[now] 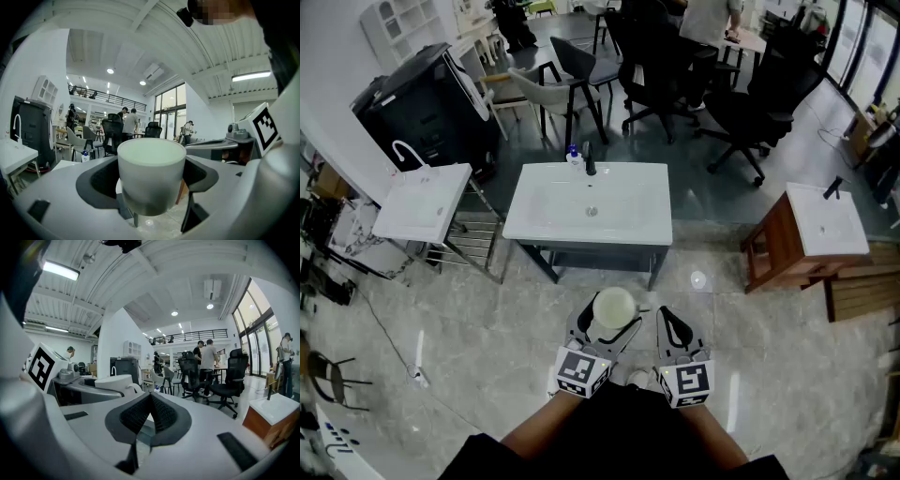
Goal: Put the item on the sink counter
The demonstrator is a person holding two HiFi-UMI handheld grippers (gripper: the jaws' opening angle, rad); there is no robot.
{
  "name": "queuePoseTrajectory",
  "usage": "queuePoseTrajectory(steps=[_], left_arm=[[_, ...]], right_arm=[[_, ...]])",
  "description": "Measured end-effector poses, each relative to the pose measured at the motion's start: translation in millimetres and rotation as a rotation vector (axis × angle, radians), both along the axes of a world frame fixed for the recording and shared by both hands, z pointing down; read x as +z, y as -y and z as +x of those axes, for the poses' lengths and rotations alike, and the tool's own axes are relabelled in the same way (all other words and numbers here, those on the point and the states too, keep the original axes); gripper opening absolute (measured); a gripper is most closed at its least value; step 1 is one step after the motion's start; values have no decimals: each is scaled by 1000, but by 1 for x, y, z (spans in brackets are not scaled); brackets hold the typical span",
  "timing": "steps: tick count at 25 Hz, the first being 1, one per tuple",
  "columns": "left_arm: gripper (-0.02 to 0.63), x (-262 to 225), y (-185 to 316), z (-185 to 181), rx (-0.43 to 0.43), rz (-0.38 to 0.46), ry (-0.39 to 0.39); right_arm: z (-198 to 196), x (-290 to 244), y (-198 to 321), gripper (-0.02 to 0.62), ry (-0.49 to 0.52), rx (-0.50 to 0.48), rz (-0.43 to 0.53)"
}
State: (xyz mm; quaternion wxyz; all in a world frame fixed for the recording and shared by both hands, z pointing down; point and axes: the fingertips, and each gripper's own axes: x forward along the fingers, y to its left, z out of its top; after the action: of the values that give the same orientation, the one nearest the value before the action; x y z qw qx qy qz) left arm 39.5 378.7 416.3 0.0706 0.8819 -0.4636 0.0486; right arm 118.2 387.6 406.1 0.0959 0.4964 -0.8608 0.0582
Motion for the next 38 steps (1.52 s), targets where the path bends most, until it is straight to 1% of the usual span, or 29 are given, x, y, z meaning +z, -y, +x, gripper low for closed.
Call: queuePoseTrajectory(steps=[4, 8, 13, 16, 20, 23, 27, 30, 33, 38], left_arm=[[399, -2, -3, 5, -31, 22, 2], [399, -3, 1, 8, -52, 35, 9], [399, -5, 15, -11, -73, 34, 31], [399, 1, 28, -15, -76, 26, 35], [399, 20, 56, -6, -50, -6, 24], [399, 28, 85, 1, -20, -21, 12], [399, 24, 140, 4, 12, -9, -1], [399, 17, 177, 3, 28, -7, -10], [399, 17, 215, -7, 40, -4, -4], [399, 28, 271, -32, 56, -47, 11]], right_arm=[[7, 5, -5, 29, 14, -19, -5], [25, 10, -4, 31, 63, 3, -11], [30, 13, 2, 31, 64, -6, -6], [31, 17, 15, 31, 60, 0, -5], [30, 28, 43, 32, 53, 7, -18], [31, 31, 68, 32, 44, 22, -19], [26, 27, 123, 31, 21, 28, -25], [23, 14, 164, 31, 46, 50, -38], [9, 5, 205, 31, 57, 53, -35], [-27, 4, 261, 31, 27, 28, -67]])
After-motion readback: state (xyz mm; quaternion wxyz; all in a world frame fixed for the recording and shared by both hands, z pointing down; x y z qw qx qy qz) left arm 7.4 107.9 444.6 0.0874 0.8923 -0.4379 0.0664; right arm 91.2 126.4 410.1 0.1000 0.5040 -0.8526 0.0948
